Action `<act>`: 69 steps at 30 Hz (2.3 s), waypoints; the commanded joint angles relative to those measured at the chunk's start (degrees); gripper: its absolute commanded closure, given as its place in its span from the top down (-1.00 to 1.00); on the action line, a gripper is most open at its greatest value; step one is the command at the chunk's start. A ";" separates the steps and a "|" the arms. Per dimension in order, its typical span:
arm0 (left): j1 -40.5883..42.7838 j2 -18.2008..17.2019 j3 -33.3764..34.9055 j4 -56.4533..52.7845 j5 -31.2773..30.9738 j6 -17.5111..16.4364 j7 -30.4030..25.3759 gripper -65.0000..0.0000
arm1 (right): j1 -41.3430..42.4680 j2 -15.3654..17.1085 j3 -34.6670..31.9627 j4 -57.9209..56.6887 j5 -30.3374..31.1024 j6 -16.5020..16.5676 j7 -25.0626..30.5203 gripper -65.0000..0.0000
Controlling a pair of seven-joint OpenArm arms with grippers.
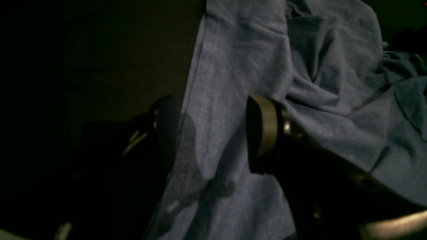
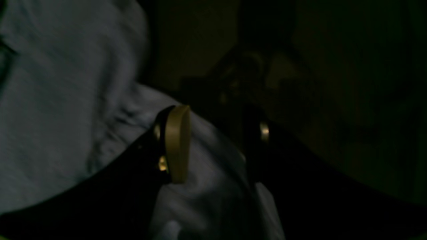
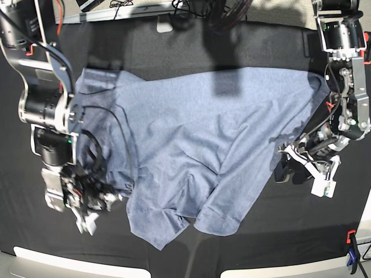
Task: Layout the t-shirt on the table in an organized manner, then fold the t-shirt properly
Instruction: 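Grasp the shirt hem with the right gripper and lift it, then pull the hem with the right gripper away from the left gripper to spread it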
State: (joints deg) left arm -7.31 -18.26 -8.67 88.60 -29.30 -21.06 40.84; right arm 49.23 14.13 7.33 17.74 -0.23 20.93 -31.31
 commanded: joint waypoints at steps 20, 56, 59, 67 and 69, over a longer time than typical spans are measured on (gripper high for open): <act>-1.27 -0.68 -0.24 1.01 -0.70 -0.15 -2.34 -0.10 | -2.97 -2.10 0.09 15.98 6.93 15.89 -14.21 -1.00; -1.25 -0.68 -0.24 1.01 -0.66 -0.13 -2.71 -0.09 | -42.27 -5.11 -10.29 82.38 21.88 7.76 -24.24 -0.18; -1.25 -0.68 -0.24 1.01 -0.66 -0.15 -2.73 -0.10 | -40.89 -5.64 -7.13 81.88 17.49 1.68 -24.24 -0.18; -1.27 -0.68 -0.24 0.98 -0.70 -0.13 -2.73 -0.10 | -39.63 -9.29 1.68 73.77 20.70 1.53 -23.28 -0.18; -1.25 -0.68 -0.24 1.01 -0.68 -0.13 -2.69 -0.10 | -37.79 -9.42 1.70 69.55 22.36 1.53 -22.97 -0.18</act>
State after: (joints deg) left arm -7.33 -18.28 -8.67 88.60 -29.08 -21.04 39.46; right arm 9.85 4.45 8.84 86.04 21.56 22.31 -55.70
